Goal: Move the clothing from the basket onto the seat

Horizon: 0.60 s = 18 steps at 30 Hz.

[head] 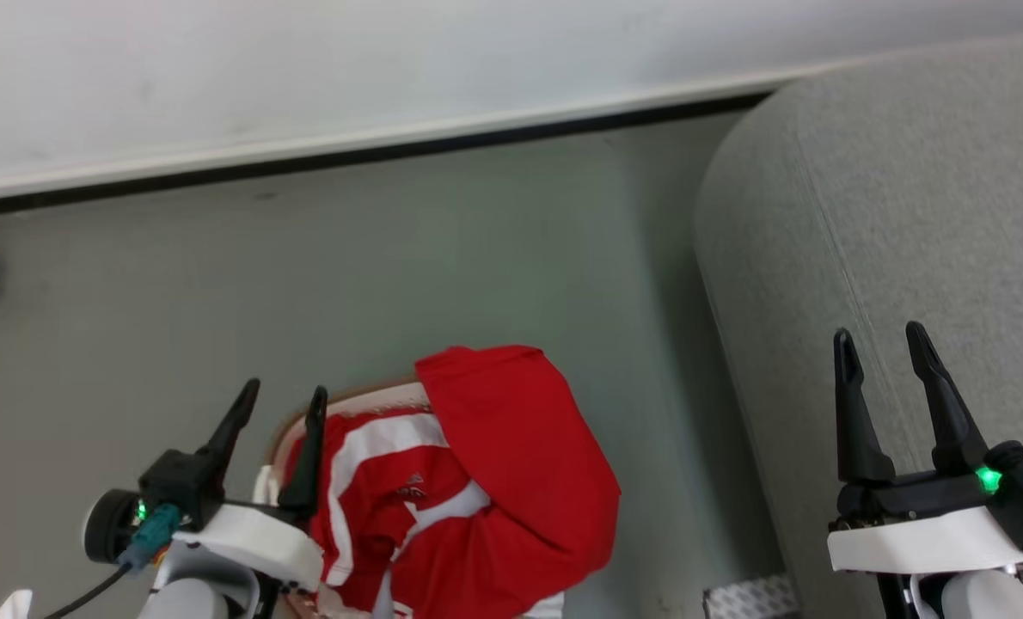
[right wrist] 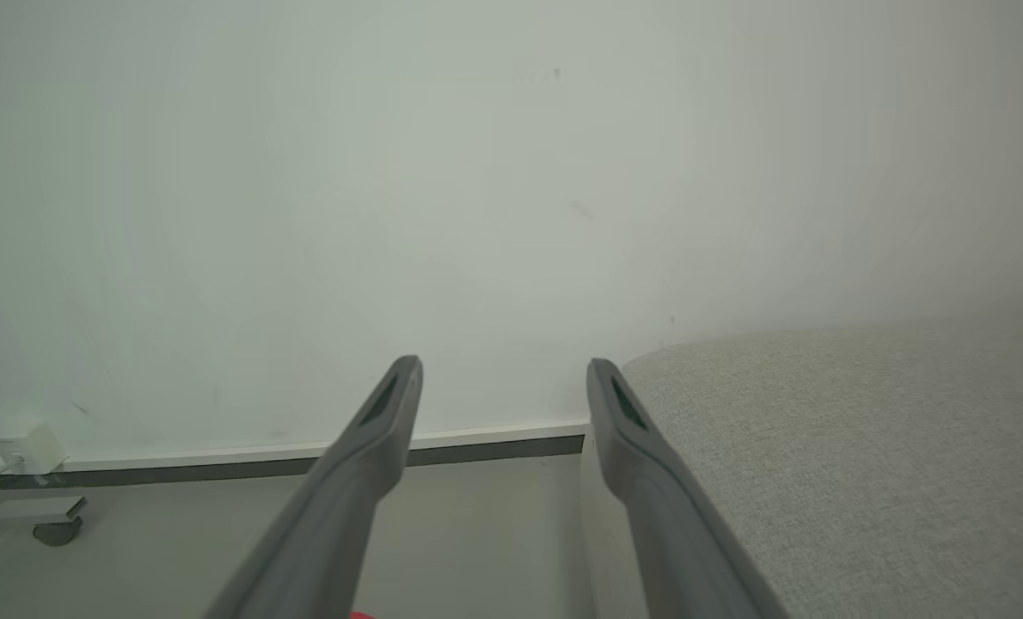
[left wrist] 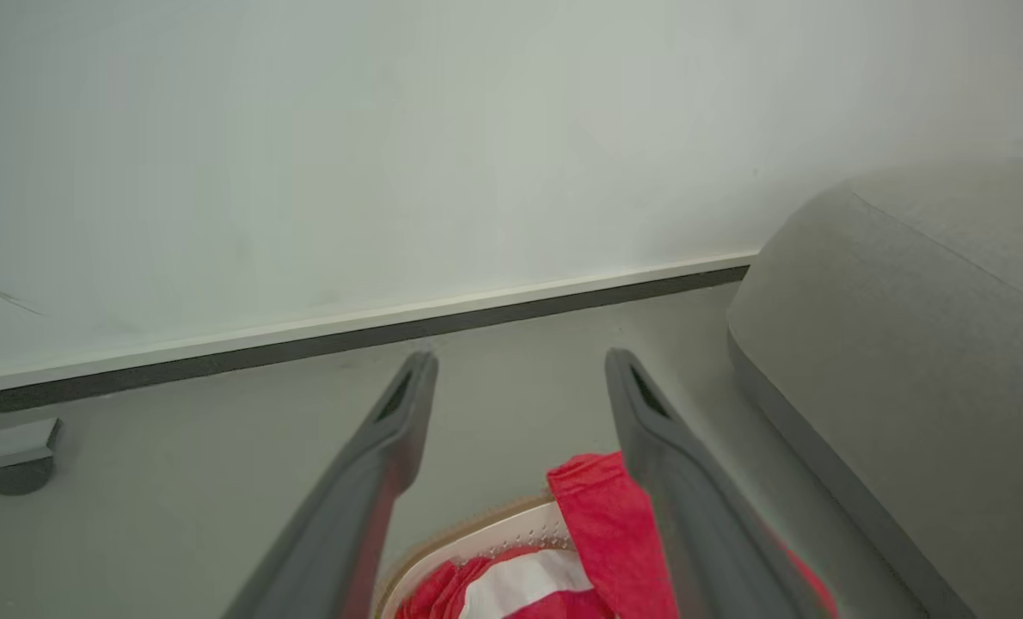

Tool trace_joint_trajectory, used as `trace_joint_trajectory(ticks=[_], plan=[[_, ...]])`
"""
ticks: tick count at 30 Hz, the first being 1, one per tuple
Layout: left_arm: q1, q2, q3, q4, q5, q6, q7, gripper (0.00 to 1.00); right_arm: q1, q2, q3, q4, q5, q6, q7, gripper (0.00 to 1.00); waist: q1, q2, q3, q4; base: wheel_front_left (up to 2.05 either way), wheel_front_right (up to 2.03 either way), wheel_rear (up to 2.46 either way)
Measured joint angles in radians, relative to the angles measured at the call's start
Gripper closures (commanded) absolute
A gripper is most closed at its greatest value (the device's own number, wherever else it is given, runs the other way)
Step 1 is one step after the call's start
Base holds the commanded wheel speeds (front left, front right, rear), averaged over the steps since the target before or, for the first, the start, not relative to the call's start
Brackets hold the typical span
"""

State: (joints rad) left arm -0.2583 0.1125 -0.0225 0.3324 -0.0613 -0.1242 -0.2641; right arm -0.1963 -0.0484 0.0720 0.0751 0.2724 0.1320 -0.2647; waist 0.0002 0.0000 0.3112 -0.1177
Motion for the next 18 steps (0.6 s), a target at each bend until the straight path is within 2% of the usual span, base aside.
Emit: trace_joint_trajectory(ticks=[8,18], plan=[[-0.114,0.067,-0.062,0.226,0.006,-0.005,0.000,0.00,-0.044,0.000,0.017,-0.031,0.028,0.000,0.000,0.00,0.0000,0.0000,0.107,-0.073,0.00,0.00,0.00],[-0.254,0.151,-0.204,0.504,0.008,-0.007,0.000,0.00,-0.090,-0.001,0.019,-0.061,0.069,0.000,0.000,0.00,0.0000,0.0000,0.241,-0.158,0.00,0.00,0.00]])
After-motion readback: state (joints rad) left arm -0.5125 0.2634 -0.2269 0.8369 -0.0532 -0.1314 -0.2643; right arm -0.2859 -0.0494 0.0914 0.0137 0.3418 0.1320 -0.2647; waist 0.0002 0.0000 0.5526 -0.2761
